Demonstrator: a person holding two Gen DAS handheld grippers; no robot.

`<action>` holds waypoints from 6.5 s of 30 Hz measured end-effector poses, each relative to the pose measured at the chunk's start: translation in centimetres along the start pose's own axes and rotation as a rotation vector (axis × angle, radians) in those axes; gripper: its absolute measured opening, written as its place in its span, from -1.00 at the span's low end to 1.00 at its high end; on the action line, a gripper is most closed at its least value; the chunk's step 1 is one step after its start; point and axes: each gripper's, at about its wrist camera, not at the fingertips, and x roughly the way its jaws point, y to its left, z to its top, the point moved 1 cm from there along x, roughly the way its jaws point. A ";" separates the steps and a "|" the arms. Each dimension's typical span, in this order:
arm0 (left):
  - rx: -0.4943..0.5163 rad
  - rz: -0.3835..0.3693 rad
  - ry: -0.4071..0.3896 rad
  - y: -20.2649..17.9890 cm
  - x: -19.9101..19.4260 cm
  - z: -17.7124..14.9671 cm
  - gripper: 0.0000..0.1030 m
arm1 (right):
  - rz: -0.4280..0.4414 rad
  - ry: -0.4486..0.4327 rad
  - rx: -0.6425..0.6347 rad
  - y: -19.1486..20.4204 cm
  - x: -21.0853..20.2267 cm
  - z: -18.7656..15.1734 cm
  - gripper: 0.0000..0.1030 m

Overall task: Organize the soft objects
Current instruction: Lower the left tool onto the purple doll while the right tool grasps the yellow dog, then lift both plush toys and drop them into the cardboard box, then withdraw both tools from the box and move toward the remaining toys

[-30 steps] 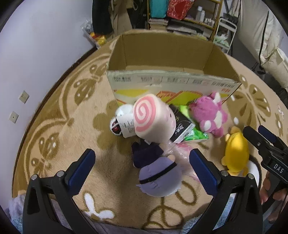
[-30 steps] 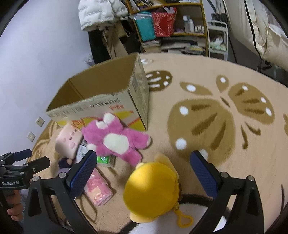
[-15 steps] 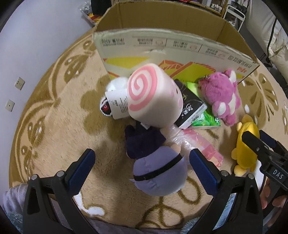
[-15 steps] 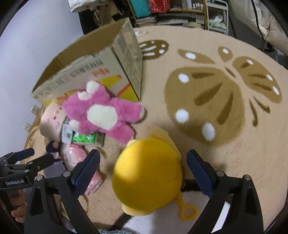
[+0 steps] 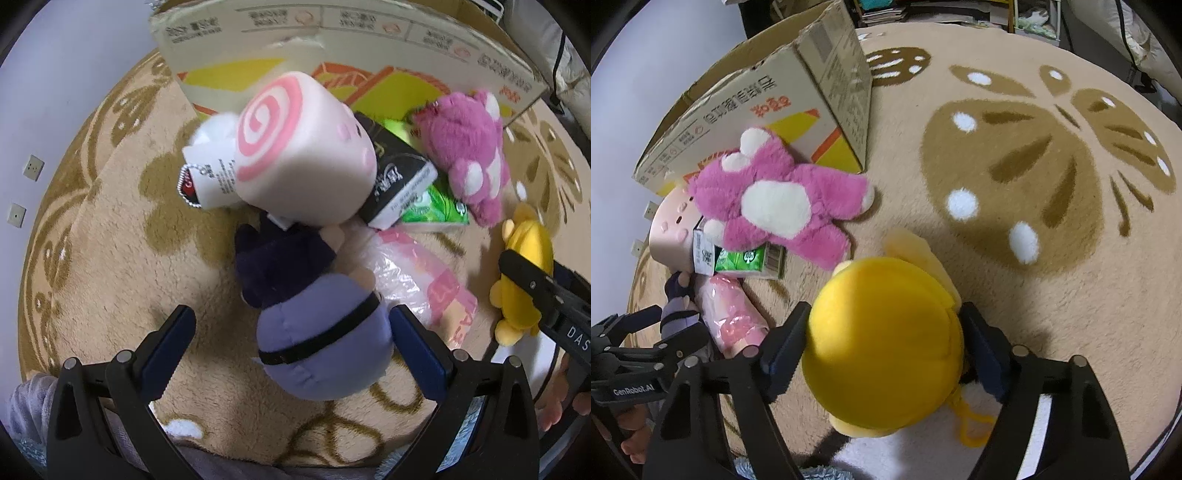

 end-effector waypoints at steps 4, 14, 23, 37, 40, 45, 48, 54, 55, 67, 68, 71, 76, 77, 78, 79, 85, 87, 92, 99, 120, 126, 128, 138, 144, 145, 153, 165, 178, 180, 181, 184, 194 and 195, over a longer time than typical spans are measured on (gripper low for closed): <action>0.013 0.007 0.000 -0.4 0.3 -0.3 0.92 | -0.002 0.009 -0.027 0.5 0.2 0.1 0.45; -0.006 -0.062 -0.014 -1.5 -0.1 -1.4 0.22 | 0.020 -0.050 -0.042 1.0 -1.9 -0.6 0.43; 0.055 0.065 -0.150 -2.7 -2.7 -1.8 0.20 | 0.053 -0.132 -0.057 1.3 -3.9 -0.5 0.43; 0.054 0.137 -0.343 -1.4 -9.5 -2.5 0.19 | 0.091 -0.305 -0.093 2.3 -8.3 -1.1 0.43; 0.055 0.146 -0.392 -1.0 -10.7 -2.5 0.19 | 0.100 -0.332 -0.092 2.3 -8.9 -1.1 0.43; 0.075 0.177 -0.460 -0.3 -12.5 -2.3 0.19 | 0.113 -0.376 -0.106 2.7 -10.2 -0.9 0.43; 0.095 0.216 -0.505 -0.4 -13.8 -2.3 0.19 | 0.150 -0.380 -0.103 3.0 -10.9 -0.5 0.43; 0.068 0.212 -0.548 1.0 -16.0 -0.6 0.19 | 0.145 -0.418 -0.154 4.1 -12.8 0.6 0.43; 0.068 0.218 -0.558 1.2 -16.3 -0.1 0.19 | 0.149 -0.425 -0.158 4.3 -13.1 0.8 0.43; 0.063 0.246 -0.620 2.9 -18.0 4.9 0.19 | 0.145 -0.494 -0.225 6.5 -14.3 6.2 0.44; 0.062 0.244 -0.624 3.0 -18.0 5.2 0.19 | 0.145 -0.501 -0.232 6.7 -14.4 6.7 0.44; 0.065 0.236 -0.639 3.1 -18.2 6.7 0.20 | 0.141 -0.523 -0.243 7.3 -14.6 7.7 0.45; 0.068 0.214 -0.673 3.0 -18.2 9.5 0.21 | 0.153 -0.550 -0.242 7.9 -14.7 9.5 0.45; 0.067 0.208 -0.679 3.0 -18.2 9.8 0.21 | 0.160 -0.555 -0.237 8.0 -14.6 10.0 0.46; 0.069 0.203 -0.687 2.9 -18.1 10.2 0.21 | 0.177 -0.559 -0.228 8.1 -14.5 10.5 0.46; 0.077 0.201 -0.694 2.8 -17.9 10.7 0.21 | 0.192 -0.562 -0.223 8.2 -14.4 10.9 0.46; 0.132 0.203 -0.714 1.5 -16.5 12.1 0.21 | 0.196 -0.591 -0.257 9.1 -13.6 12.7 0.50; 0.136 0.202 -0.701 1.3 -15.6 12.2 0.22 | 0.198 -0.582 -0.275 9.2 -13.0 13.2 0.50; 0.149 0.207 -0.649 0.8 -13.5 12.7 0.23 | 0.172 -0.547 -0.288 9.1 -10.8 13.1 0.50; 0.156 0.192 -0.632 0.6 -12.1 13.3 0.35 | 0.126 -0.494 -0.304 8.1 -8.3 13.1 0.53; 0.070 0.218 -0.560 3.1 -11.0 13.0 0.91 | 0.120 -0.473 -0.261 6.9 -8.2 12.5 1.00; 0.042 0.209 -0.549 3.9 -11.7 12.0 0.91 | 0.117 -0.483 -0.253 7.0 -9.4 11.6 1.00; 0.035 0.196 -0.544 4.2 -12.0 11.4 0.91 | 0.110 -0.499 -0.250 7.0 -10.0 11.2 1.00; 0.007 0.150 -0.534 4.8 -13.3 8.5 0.91 | 0.090 -0.519 -0.249 7.7 -12.3 8.8 1.00; 0.033 0.130 -0.526 4.1 -13.7 6.8 0.91 | 0.096 -0.503 -0.232 7.8 -12.3 6.9 1.00; 0.036 0.125 -0.521 4.0 -13.7 6.6 0.91 | 0.094 -0.499 -0.229 7.8 -12.2 6.6 1.00; 0.027 0.063 -0.454 3.9 -12.3 6.3 0.91 | 0.100 -0.475 -0.201 7.6 -11.0 5.2 1.00; 0.030 0.072 -0.386 3.6 -9.9 6.7 0.91 | 0.063 -0.404 -0.193 6.6 -7.7 4.4 1.00; 0.033 0.030 -0.341 3.0 -8.4 7.5 0.91 | 0.072 -0.321 -0.216 6.9 -4.3 4.0 1.00; 0.039 0.025 -0.329 2.8 -8.0 7.7 0.91 | 0.076 -0.315 -0.220 7.1 -3.9 4.0 1.00; 0.040 0.023 -0.323 2.7 -7.8 7.7 0.91 | 0.077 -0.313 -0.223 7.1 -3.8 4.1 1.00; 0.044 0.022 -0.310 2.5 -7.3 7.9 0.91 | 0.077 -0.299 -0.230 7.4 -3.1 4.3 1.00; 0.043 0.010 -0.272 2.1 -5.9 8.2 0.91 | 0.061 -0.265 -0.246 7.6 -1.5 4.5 1.00; 0.043 0.010 -0.268 2.1 -5.8 8.2 0.91 | 0.055 -0.270 -0.247 7.6 -1.5 4.6 1.00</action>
